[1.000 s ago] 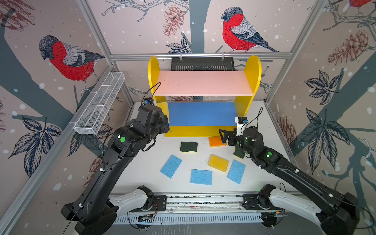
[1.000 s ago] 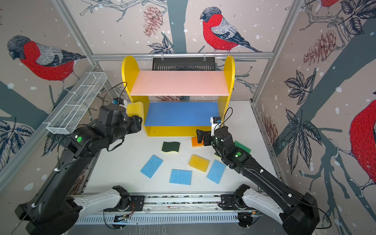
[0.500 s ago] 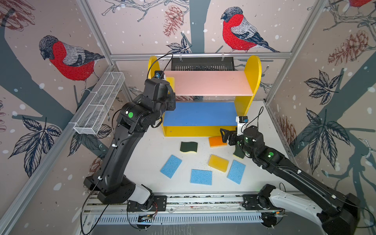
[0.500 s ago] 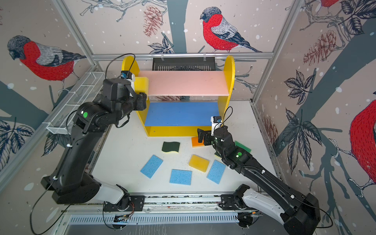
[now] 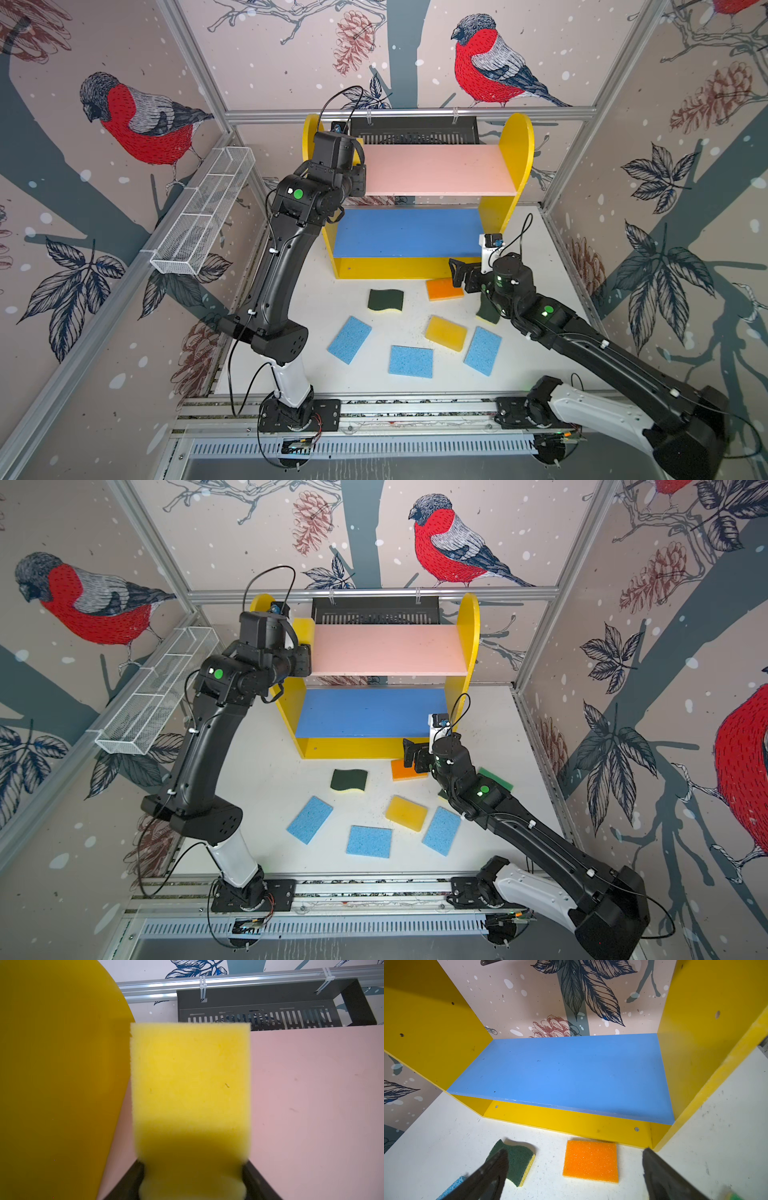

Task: Arrange cleaning sponges on a shelf
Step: Place the cleaning sponge on the shelf.

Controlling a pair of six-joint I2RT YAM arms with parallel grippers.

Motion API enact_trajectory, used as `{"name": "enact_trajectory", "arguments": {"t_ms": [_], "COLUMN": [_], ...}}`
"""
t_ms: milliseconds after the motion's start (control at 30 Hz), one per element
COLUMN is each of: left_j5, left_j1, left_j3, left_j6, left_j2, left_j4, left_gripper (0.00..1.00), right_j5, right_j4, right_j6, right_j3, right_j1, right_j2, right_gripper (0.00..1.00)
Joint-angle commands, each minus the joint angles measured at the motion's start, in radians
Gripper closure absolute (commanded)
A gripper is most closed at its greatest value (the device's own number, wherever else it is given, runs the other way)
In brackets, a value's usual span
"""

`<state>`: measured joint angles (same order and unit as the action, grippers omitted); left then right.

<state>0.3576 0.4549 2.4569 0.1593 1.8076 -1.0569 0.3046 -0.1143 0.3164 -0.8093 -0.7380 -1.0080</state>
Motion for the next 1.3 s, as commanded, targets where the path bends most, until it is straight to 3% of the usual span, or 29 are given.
{"name": "enact_trajectory", "arguments": {"t_ms": [0, 633, 1267], "left_j5": [-0.024, -0.051, -0.057], "left_j1": [-0.007, -0.024, -0.024], "left_j3": [0.038, 0.04, 0.022], "left_j6": [-0.007, 0.035, 0.072], "left_j2": [0.027, 0.067, 0.05], "left_j4": [0.039, 0.024, 0.025], "left_gripper": [0.4, 0.37, 0.27], "right_j5": [0.007, -0.012, -0.016], "right_j4": [0.04, 0.048, 0.042], "right_j6": [-0.018, -0.035, -0.001], "right_j3": [-0.009, -0.024, -0.005], "right_j1": [-0.002, -0.002, -0.002], "right_j2": [-0.015, -0.054, -0.009], "right_gripper": [0.0, 0.0, 0.0]}}
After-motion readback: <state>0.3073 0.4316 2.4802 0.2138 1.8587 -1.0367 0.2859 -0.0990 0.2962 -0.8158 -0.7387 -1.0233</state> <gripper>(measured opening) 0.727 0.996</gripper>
